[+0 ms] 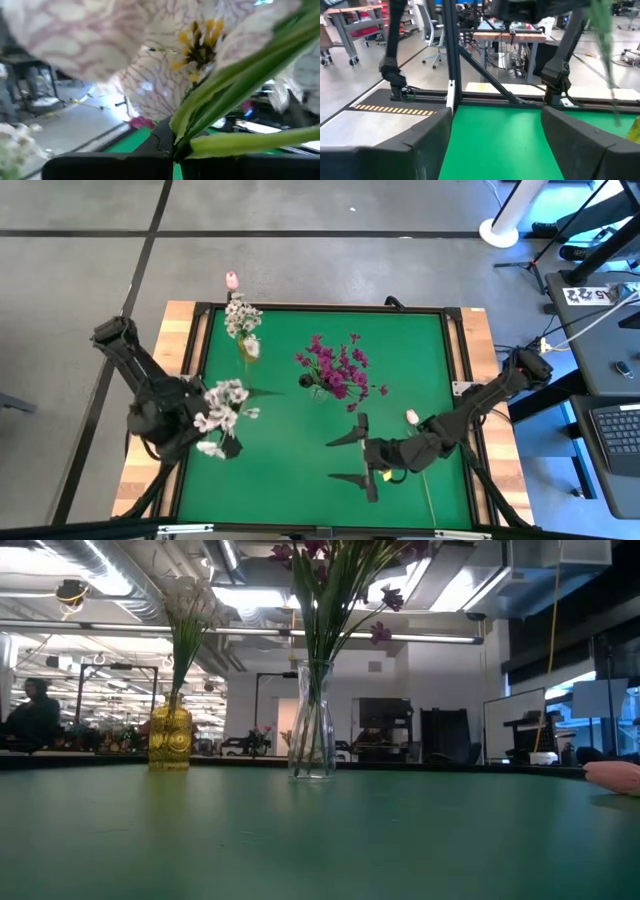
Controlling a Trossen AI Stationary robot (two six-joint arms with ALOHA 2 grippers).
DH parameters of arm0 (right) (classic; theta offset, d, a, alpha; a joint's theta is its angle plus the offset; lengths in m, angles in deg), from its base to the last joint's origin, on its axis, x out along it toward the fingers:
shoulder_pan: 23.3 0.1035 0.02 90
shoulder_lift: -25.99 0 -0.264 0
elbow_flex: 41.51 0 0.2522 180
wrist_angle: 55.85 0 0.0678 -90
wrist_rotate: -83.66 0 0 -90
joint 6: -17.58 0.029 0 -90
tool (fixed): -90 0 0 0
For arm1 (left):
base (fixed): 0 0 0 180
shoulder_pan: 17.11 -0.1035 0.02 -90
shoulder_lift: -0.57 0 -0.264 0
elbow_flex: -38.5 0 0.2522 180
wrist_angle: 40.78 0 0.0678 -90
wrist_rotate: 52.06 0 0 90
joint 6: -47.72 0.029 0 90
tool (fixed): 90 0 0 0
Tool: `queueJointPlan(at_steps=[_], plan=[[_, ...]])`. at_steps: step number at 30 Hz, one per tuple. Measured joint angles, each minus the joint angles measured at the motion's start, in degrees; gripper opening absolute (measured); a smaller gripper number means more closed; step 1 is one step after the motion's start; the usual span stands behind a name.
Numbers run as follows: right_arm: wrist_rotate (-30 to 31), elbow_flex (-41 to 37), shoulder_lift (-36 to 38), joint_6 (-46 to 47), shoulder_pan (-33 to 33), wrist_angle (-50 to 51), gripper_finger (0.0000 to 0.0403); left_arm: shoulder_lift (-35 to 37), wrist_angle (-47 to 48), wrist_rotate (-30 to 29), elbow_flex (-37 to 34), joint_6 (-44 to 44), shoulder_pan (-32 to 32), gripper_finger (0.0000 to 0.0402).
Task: Sort flowers into vase by color
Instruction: Put the white flowers into the yellow vase
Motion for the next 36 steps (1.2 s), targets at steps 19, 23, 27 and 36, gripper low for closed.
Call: queueJointPlan(at_steps=[19, 23, 27, 36], plan=[[15.2, 0.0, 4.6, -7.9, 9.8, 5.1, 0.0276, 8.4, 44.5, 36.6, -1.3, -28.3, -23.4, 0.0], [15.3, 0.0, 4.6, -7.4, 9.8, 7.2, 0.0276, 9.9, 64.8, 40.0, -1.4, -45.0, -31.8, 0.0], [16.2, 0.0, 4.6, -7.3, 9.8, 8.9, 0.0276, 11.1, 70.1, 42.7, -1.4, -48.4, -35.5, 0.0], [19.3, 0.0, 4.6, -7.1, 9.8, 9.9, 0.0276, 16.8, 71.5, 37.8, -1.4, -47.9, -39.3, 0.0]])
